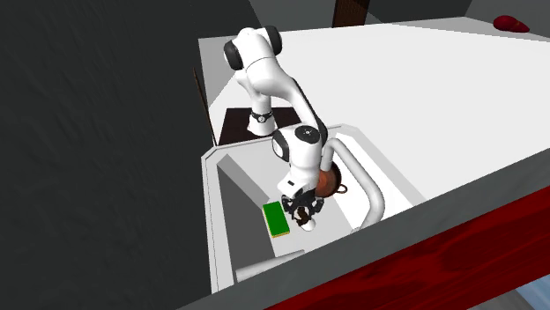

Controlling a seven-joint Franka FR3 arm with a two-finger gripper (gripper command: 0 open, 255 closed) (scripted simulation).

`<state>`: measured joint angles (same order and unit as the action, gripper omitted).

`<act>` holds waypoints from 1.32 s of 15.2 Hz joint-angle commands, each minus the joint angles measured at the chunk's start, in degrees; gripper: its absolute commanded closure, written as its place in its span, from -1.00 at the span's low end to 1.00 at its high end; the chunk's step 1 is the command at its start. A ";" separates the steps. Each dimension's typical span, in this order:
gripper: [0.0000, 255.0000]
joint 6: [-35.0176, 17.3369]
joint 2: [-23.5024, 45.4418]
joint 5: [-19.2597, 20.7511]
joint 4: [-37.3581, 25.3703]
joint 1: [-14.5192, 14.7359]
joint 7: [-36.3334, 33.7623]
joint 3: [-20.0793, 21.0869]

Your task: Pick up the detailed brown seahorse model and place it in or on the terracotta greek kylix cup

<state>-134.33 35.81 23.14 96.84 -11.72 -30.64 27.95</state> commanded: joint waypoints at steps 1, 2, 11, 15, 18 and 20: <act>1.00 -1.82 -2.10 -0.70 -1.64 -0.18 0.14 1.34; 1.00 -1.26 -2.48 -0.92 -1.82 -0.36 0.29 1.61; 1.00 4.12 -5.23 -2.02 -4.08 -2.62 1.17 4.95; 1.00 6.74 -6.02 -1.95 -5.49 -4.06 1.26 7.07; 1.00 5.27 -9.95 -2.68 0.00 -6.01 -0.19 9.45; 1.00 3.33 -13.75 -4.03 5.37 -7.13 -1.27 10.93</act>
<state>-126.48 24.86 19.97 98.58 -18.57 -31.24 37.22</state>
